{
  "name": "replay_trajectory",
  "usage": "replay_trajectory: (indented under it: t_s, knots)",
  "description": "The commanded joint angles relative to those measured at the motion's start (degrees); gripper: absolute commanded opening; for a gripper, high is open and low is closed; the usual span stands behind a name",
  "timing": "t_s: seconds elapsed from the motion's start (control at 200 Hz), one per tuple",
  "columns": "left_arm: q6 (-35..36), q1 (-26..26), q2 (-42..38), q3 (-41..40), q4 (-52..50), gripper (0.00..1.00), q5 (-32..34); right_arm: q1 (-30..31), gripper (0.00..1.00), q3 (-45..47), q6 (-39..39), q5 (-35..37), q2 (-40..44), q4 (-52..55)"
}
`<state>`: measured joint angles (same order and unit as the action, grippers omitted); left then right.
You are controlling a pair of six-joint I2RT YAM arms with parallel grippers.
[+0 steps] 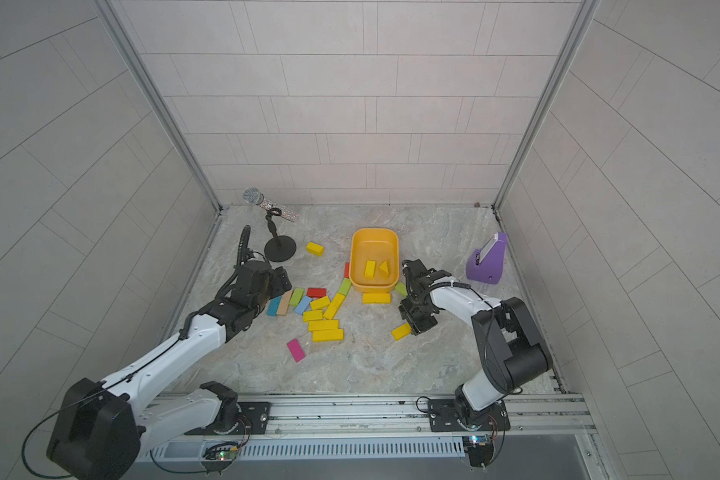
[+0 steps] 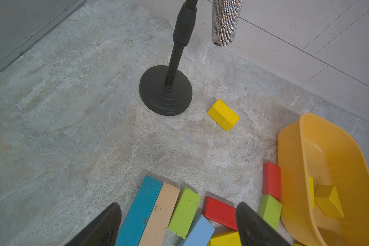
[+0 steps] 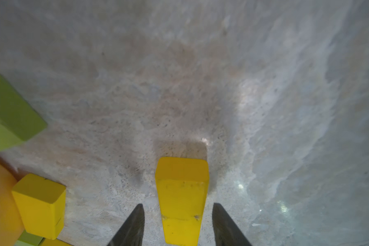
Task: Pick out the yellow building blocks
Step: Pick up the building block from the center of the board.
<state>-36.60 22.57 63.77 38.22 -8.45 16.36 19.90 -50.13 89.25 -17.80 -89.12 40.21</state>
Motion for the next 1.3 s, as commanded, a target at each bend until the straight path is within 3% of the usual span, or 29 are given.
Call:
replay_trajectory:
  t_s: [0.0,0.485,0.776,1.136,1.291]
  knots:
    - [-0.37,-0.33,-0.88,0.10,-0.61,0.88,1.71,0.36,0.52,0.03,2.87,0.47,-0.59,1.96]
    - [-0.23,-0.40,-0.83,0.07,-0.74,0.89,1.80,0.49,0.37,-0.58,0.69,0.49,-5.27,1.41]
    - [-0.25,-0.50,-0.90,-0.05,-1.09,0.88,2.11,0.36,0.24,-1.95,-1.41,2.42,-1.55,0.71]
    - [-0.57,-0.58,-0.40,-0.07,-0.78,0.89,1.57,1.24,0.22,-18.75,-15.87,15.45,2.68,8.02]
    - [-0.58,-0.53,-0.43,-0.12,-0.79,0.89,1.09,1.94,0.18,-26.93,-23.29,15.96,-0.33,7.72]
